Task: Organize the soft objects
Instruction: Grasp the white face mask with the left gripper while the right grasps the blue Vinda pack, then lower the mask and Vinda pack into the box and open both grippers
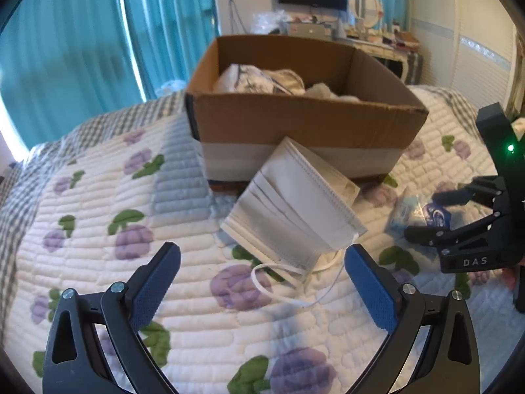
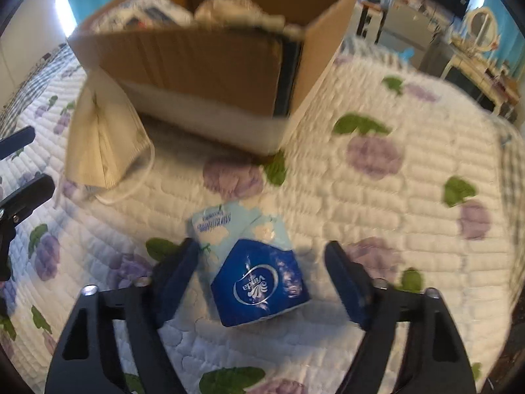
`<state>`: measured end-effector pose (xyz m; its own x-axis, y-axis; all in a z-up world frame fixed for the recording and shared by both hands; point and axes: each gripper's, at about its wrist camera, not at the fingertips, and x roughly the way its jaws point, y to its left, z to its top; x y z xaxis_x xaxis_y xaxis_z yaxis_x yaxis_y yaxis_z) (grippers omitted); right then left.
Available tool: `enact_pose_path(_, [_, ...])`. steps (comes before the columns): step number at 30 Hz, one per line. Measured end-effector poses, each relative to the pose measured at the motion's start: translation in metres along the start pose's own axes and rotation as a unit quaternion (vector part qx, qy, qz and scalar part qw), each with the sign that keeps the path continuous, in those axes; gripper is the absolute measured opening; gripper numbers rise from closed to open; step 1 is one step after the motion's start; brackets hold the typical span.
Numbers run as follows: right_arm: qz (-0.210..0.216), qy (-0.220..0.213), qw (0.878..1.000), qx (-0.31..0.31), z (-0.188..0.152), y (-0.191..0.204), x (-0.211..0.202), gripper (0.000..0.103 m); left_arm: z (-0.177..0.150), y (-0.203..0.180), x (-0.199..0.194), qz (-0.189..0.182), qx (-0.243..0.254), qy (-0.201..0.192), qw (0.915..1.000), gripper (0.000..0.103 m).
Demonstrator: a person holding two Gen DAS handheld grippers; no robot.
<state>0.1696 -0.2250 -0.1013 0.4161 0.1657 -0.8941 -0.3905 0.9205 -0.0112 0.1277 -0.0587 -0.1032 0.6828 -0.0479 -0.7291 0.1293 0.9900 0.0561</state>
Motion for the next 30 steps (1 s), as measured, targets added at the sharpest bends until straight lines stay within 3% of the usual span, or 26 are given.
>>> enact_pose_path(2, [0.018, 0.011, 1.000, -0.003, -0.001, 0.000, 0.007, 0.058, 0.000, -0.002, 0.006, -0.001, 0.005, 0.004, 1.0000, 0.102])
enact_pose_path(3, [0.026, 0.011, 1.000, -0.004, -0.002, 0.000, 0.008, 0.057, 0.001, -0.002, 0.008, -0.001, 0.007, 0.004, 1.0000, 0.102])
enact_pose_path(16, [0.019, -0.026, 0.999, 0.011, -0.006, -0.014, -0.014, 0.056, 0.017, -0.019, 0.048, 0.004, 0.059, 0.003, 0.9983, 0.100])
enact_pose_path(17, [0.019, -0.027, 0.999, 0.012, -0.009, -0.014, -0.017, 0.056, 0.018, -0.020, 0.050, 0.000, 0.062, 0.002, 0.9981, 0.094])
enact_pose_path(18, [0.019, -0.028, 0.999, 0.012, -0.010, -0.015, -0.017, 0.056, 0.018, -0.021, 0.050, -0.002, 0.066, 0.001, 0.9978, 0.078])
enact_pose_path(20, [0.019, -0.029, 0.999, 0.013, -0.013, -0.017, -0.019, 0.056, 0.018, -0.020, 0.052, -0.004, 0.068, 0.006, 0.9976, 0.069])
enact_pose_path(24, [0.016, -0.035, 0.999, 0.013, -0.016, -0.021, -0.025, 0.056, 0.016, -0.017, 0.044, -0.022, 0.070, 0.003, 0.9973, 0.041])
enact_pose_path(30, [-0.001, -0.055, 0.998, 0.006, -0.018, -0.009, -0.043, 0.053, 0.010, -0.020, 0.014, -0.008, 0.096, -0.011, 0.9953, 0.028])
